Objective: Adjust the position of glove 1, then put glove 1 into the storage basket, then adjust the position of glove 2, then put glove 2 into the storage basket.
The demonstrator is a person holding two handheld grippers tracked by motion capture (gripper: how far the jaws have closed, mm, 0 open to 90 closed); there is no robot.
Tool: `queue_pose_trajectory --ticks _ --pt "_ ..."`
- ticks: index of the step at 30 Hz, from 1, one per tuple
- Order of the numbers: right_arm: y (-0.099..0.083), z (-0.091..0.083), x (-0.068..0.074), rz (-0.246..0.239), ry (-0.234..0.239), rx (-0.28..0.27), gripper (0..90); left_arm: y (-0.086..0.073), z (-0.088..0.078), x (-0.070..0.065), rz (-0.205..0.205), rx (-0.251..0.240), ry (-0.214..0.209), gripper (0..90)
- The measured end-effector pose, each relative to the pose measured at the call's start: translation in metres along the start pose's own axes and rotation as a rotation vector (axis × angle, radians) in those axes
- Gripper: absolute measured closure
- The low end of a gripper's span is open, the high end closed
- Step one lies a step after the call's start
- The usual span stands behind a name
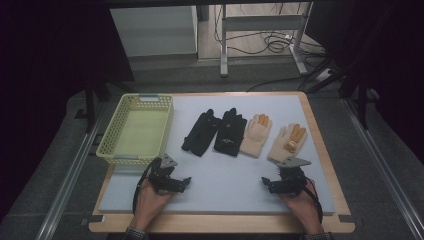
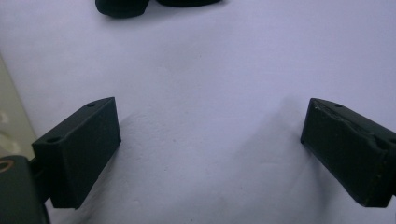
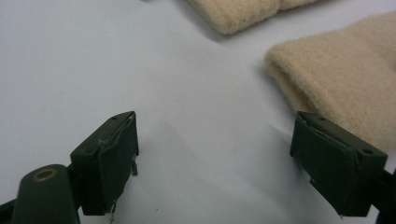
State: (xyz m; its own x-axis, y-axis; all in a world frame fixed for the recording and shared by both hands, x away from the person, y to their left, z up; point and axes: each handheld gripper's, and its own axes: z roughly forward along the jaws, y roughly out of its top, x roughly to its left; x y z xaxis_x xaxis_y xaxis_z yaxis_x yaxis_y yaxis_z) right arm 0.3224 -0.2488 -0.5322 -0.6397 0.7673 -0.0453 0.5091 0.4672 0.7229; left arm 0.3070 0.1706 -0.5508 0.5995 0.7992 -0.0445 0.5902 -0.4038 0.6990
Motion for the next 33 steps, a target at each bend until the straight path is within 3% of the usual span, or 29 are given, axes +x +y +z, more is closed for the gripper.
queue_pose_trajectory --ticks 19,27,33 --pt "0.001 -0.001 0.003 -0.003 -0.021 0.002 15.6 0.0 0.0 0.0 -0.005 -0.005 -0.001 4.9" --pt "0.014 -0.003 0.003 0.006 0.007 -0.014 17.9 0.0 0.0 0.0 -0.006 -0.006 -0.001 5.0" --pt "0.026 0.004 0.005 0.013 0.033 -0.005 17.9 0.0 0.0 0.0 -0.005 -0.004 -0.001 5.0"
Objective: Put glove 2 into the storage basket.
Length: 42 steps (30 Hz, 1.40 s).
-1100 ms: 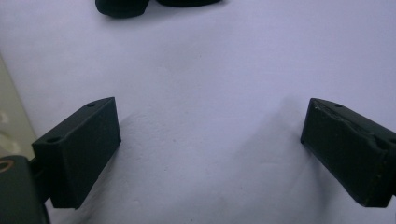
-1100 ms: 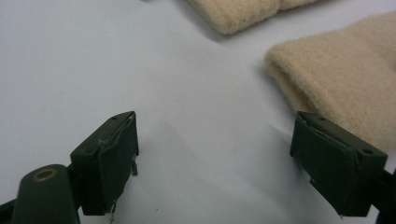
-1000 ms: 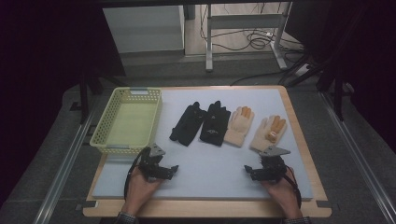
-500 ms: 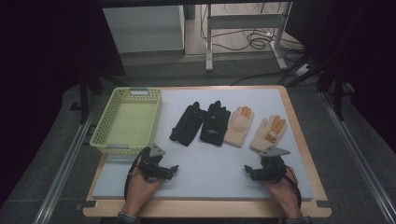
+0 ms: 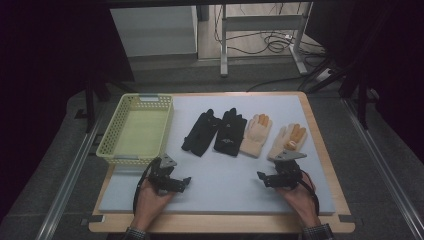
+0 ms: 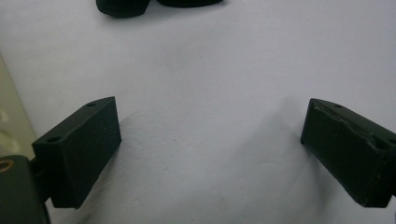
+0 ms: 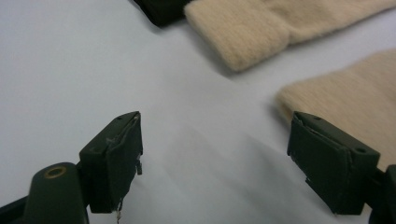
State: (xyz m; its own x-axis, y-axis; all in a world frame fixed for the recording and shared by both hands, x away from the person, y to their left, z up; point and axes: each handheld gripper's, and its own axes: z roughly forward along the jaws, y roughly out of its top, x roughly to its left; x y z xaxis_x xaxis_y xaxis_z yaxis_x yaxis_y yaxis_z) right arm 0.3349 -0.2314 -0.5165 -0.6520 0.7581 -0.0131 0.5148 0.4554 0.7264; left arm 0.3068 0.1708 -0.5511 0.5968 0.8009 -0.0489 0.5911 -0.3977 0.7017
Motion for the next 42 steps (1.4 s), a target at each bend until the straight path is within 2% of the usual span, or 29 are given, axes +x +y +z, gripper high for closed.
queue_pose_trajectory --ticks 2,7,9,12,15,21,27,31,36,38,42 --pt "0.006 0.007 0.002 0.019 0.026 -0.009 18.0 0.0 0.0 0.0 0.0 0.0 0.0 5.0" --pt "0.017 0.017 0.007 -0.007 0.04 -0.003 18.8 0.0 0.0 0.0 -0.001 0.0 0.0 5.0" --pt "0.024 0.023 0.01 -0.033 0.039 -0.005 21.6 0.0 0.0 0.0 -0.001 0.0 0.0 5.0" --pt "0.034 0.031 0.014 -0.037 0.061 -0.018 26.8 0.0 0.0 0.0 -0.001 0.0 0.0 5.0" --pt "0.048 0.043 0.018 -0.062 0.077 -0.025 35.6 0.0 0.0 0.0 -0.001 0.0 0.0 5.0" --pt "0.068 0.058 0.027 -0.075 0.102 -0.038 44.9 0.0 0.0 0.0 0.0 0.0 0.0 5.0" --pt "0.096 0.082 0.039 -0.102 0.117 -0.034 55.7 0.0 0.0 0.0 -0.001 -0.001 -0.001 5.0" --pt "0.11 0.094 0.041 -0.096 0.127 -0.041 59.0 0.0 0.0 0.0 -0.002 -0.001 -0.001 5.0" --pt "0.122 0.107 0.044 -0.091 0.132 -0.038 59.3 0.0 0.0 0.0 0.001 0.001 0.0 5.0" --pt "0.127 0.113 0.046 -0.085 0.134 -0.038 56.0 0.0 0.0 0.001 0.006 0.006 0.001 5.0" --pt "0.137 0.128 0.05 -0.101 0.116 -0.023 42.0 0.0 0.0 0.0 0.0 0.0 0.0 5.0"
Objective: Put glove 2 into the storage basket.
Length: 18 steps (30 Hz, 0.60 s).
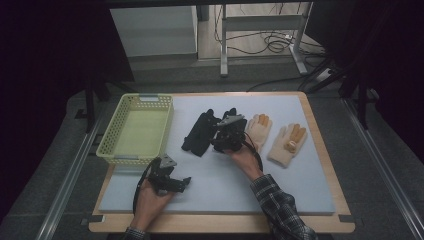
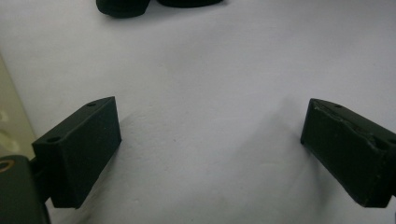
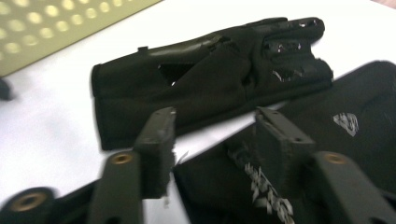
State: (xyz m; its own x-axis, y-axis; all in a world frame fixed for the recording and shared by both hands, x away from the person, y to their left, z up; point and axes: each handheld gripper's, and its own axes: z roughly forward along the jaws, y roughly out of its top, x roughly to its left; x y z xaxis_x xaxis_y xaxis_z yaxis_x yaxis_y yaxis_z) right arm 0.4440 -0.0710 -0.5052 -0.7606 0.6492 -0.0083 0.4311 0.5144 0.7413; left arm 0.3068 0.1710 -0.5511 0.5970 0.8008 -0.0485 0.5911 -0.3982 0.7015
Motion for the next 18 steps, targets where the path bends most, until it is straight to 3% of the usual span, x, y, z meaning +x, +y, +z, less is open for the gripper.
queue_pose_trajectory --ticks 1,9,18 --pt "0.004 0.007 0.0 0.001 -0.006 0.004 37.5 0.0 0.0 0.0 0.0 0.0 0.0 5.0" --pt "0.014 0.036 -0.001 -0.001 -0.006 0.026 26.7 0.0 0.0 0.0 -0.004 -0.002 -0.001 5.0" --pt "0.02 0.058 -0.001 0.005 -0.021 0.082 22.1 0.0 0.0 0.0 -0.004 -0.002 -0.001 5.0"
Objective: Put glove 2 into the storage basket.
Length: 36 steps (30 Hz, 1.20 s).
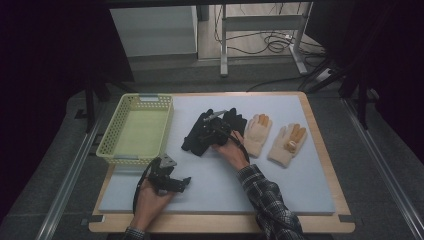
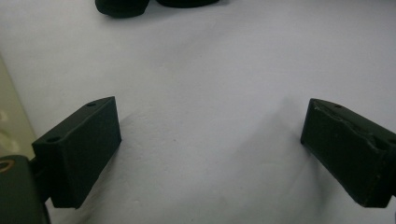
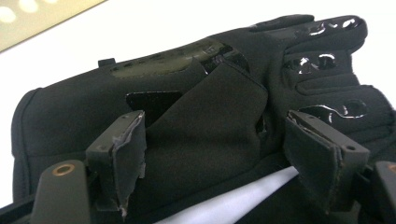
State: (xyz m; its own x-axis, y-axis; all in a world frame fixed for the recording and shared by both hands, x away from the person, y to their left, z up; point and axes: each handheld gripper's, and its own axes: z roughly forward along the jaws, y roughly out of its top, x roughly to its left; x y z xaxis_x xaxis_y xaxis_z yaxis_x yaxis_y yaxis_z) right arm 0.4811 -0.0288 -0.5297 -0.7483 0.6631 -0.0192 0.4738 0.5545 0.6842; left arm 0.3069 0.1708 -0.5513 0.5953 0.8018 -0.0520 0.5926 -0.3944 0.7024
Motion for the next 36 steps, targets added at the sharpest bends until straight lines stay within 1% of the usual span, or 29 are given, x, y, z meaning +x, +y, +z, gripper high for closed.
queue_pose_trajectory --ticks 1,2,3,4,5,6,7,8,9,10,12,14,15,16,17,21,22,24,25,26,28,29,31,32,33,34,36 --pt "0.001 0.0 0.0 -0.015 -0.004 0.013 32.1 0.0 0.0 0.0 0.0 0.0 0.0 5.0" --pt "0.001 0.0 0.0 -0.015 -0.004 0.013 32.1 0.0 0.0 0.0 0.0 0.0 0.0 4.9" --pt "0.001 -0.001 0.0 -0.03 -0.027 0.018 40.4 0.0 0.0 0.0 0.0 0.001 0.0 4.9" --pt "0.0 -0.001 0.0 -0.037 -0.012 0.013 45.6 0.0 0.0 0.0 0.0 0.001 0.0 4.9" --pt "-0.001 -0.001 0.001 -0.021 -0.023 0.003 53.2 0.0 0.0 0.0 0.0 0.001 0.0 4.9" --pt "-0.001 -0.001 0.002 -0.025 -0.035 0.0 59.7 0.0 0.0 0.0 0.0 0.001 0.0 4.9" --pt "-0.001 -0.002 0.004 -0.036 -0.05 0.0 68.1 0.0 0.0 0.0 -0.002 0.001 -0.001 4.9" --pt "-0.001 -0.002 0.004 -0.036 -0.05 0.0 68.1 0.0 0.0 0.0 -0.002 0.001 -0.001 4.9" --pt "-0.001 -0.003 0.008 -0.073 -0.068 0.008 84.7 0.0 0.0 0.0 -0.002 0.001 -0.001 4.9" --pt "-0.001 -0.003 0.008 -0.073 -0.068 0.008 84.7 0.0 0.0 0.0 -0.002 0.001 -0.001 4.9" --pt "0.0 -0.003 0.013 -0.107 -0.092 0.021 86.9 0.0 0.0 0.0 -0.001 0.001 0.0 4.9" --pt "0.002 -0.004 0.014 -0.136 -0.102 0.03 87.3 0.0 0.0 0.0 0.0 0.001 0.0 4.9" --pt "0.002 -0.005 0.013 -0.133 -0.092 0.029 87.4 0.0 0.0 0.0 0.001 0.001 0.001 4.9" --pt "0.002 -0.009 0.009 -0.109 -0.065 0.012 87.3 0.0 0.0 0.0 0.002 0.001 0.001 5.0" --pt "0.002 -0.009 0.009 -0.109 -0.065 0.012 87.3 0.0 0.0 0.0 -0.001 0.001 -0.001 4.9" --pt "0.003 -0.021 0.003 -0.068 -0.026 -0.032 87.4 0.0 0.0 0.0 -0.001 0.001 -0.001 5.0" --pt "0.004 -0.024 0.003 -0.066 -0.018 -0.039 87.4 0.0 0.0 0.0 0.001 0.002 0.0 4.9" --pt "0.006 -0.03 0.005 -0.075 -0.008 -0.055 87.4 0.0 0.0 0.0 0.0 0.002 -0.001 5.0" --pt "0.008 -0.036 0.008 -0.083 0.003 -0.072 87.4 0.0 0.0 0.0 -0.001 0.001 -0.001 5.0" --pt "0.008 -0.036 0.008 -0.083 0.003 -0.072 87.4 0.0 0.0 0.0 0.0 0.001 -0.001 5.0" --pt "0.01 -0.041 0.011 -0.096 0.009 -0.087 87.4 0.0 0.0 0.0 0.002 0.001 0.0 4.9" --pt "0.013 -0.047 0.014 -0.102 0.013 -0.099 87.4 0.0 0.0 0.0 0.002 0.001 0.0 5.0" --pt "0.014 -0.049 0.016 -0.107 0.019 -0.109 87.4 0.0 0.0 0.0 0.002 0.002 0.0 5.0" --pt "0.014 -0.053 0.017 -0.117 0.019 -0.112 87.4 0.0 0.0 0.0 0.002 0.002 0.0 5.0" --pt "0.016 -0.059 0.019 -0.123 0.022 -0.127 87.4 0.0 0.0 0.0 0.002 0.002 0.0 5.0" --pt "0.016 -0.059 0.019 -0.123 0.022 -0.127 87.4 0.0 0.0 0.0 0.002 0.002 0.0 5.0" --pt "0.018 -0.066 0.021 -0.126 0.032 -0.142 87.4 0.0 0.0 0.0 0.002 0.003 0.0 4.9"
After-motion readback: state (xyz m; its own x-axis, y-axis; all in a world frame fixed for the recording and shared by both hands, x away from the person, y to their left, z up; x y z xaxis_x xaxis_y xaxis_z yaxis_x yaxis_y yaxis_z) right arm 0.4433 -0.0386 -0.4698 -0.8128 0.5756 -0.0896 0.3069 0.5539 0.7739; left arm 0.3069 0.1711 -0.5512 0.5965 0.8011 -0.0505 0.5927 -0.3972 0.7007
